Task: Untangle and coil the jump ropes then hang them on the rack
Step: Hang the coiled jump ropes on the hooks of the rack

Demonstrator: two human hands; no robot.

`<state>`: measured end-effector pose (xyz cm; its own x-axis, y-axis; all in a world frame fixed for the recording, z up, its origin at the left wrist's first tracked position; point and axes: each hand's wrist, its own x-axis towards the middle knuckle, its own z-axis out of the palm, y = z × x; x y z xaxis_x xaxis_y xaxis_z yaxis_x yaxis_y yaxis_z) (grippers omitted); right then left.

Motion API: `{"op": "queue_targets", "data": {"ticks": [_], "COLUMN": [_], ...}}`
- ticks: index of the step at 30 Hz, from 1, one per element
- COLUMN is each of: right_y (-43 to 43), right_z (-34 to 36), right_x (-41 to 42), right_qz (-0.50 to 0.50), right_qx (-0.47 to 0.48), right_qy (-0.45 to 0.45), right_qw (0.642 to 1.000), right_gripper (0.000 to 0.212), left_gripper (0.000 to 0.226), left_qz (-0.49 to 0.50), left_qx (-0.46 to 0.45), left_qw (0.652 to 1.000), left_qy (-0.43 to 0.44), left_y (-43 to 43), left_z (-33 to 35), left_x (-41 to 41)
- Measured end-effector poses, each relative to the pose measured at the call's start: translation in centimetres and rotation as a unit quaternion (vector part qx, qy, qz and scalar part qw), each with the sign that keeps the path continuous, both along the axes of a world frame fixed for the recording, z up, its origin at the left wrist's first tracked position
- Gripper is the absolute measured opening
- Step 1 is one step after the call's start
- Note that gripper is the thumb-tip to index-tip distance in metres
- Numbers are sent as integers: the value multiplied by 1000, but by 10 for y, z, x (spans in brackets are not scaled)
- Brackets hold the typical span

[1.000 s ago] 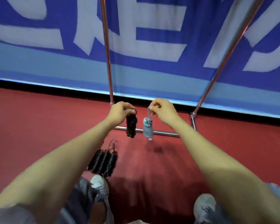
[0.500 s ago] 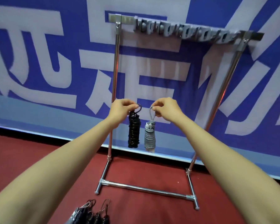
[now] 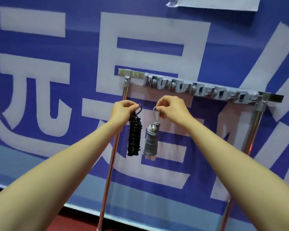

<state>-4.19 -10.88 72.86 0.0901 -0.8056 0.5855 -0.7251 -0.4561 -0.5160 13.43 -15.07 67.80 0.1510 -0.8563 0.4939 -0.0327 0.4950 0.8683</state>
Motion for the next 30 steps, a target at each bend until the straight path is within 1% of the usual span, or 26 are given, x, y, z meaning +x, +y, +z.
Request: {"op": "queue_targets", "data": {"ticks": [3, 7, 9, 11, 15, 20, 22, 23, 24, 25, 26, 27, 28, 29, 30], "right_y": [-17, -29, -30, -29, -24, -25, -28, -29, -30, -31, -33, -33, -33, -33, -34], "right_z": [16, 32, 36, 37, 35, 37, 39, 39, 39, 39, 39, 40, 41, 44, 48], "right_x": [2, 4, 3, 1, -7, -14, -14, -14, -14, -15, -16, -17, -18, -19, -21], "right_qz": [-7, -5, -3, 0, 0, 8, 8, 7, 5, 2, -1, -4, -7, -12, -20], "right_qx": [-25, -37, -39, -38, -28, -33, -34, -35, -35, -34, -33, -35, -43, -53, -66], "right_qy": [3, 32, 42, 47, 69, 53, 50, 50, 46, 42, 36, 29, 18, 7, 0], "right_qw": [1000, 999, 998, 998, 997, 998, 998, 998, 998, 999, 999, 999, 999, 998, 998], "right_gripper": [8, 6, 7, 7, 7, 13, 15, 15, 15, 13, 10, 7, 6, 5, 4], "left_gripper": [8, 8, 9, 11, 11, 9, 6, 9, 18, 25, 26, 22, 16, 12, 11], "left_qz": [38, 52, 63, 81, 78, 67, 61, 65, 95, 153, 207, 229, 215, 178, 133], "left_qx": [-40, -88, -97, -92, -63, -41, -21, -18, -26, -55, -109, -174, -227, -248, -245], "left_qw": [998, 994, 992, 990, 992, 991, 993, 994, 994, 987, 972, 957, 948, 948, 953], "left_qy": [-4, 36, 55, 64, 81, 109, 99, 85, 57, 14, -18, -39, -60, -89, -120], "left_y": [-15, -27, -31, -35, -48, -60, -66, -66, -66, -62, -56, -46, -34, -25, -15], "left_z": [24, 63, 81, 94, 102, 95, 85, 80, 74, 68, 61, 55, 48, 41, 37], "left_x": [-4, -9, -13, -18, -28, -34, -31, -30, -31, -32, -35, -40, -48, -54, -61]}}
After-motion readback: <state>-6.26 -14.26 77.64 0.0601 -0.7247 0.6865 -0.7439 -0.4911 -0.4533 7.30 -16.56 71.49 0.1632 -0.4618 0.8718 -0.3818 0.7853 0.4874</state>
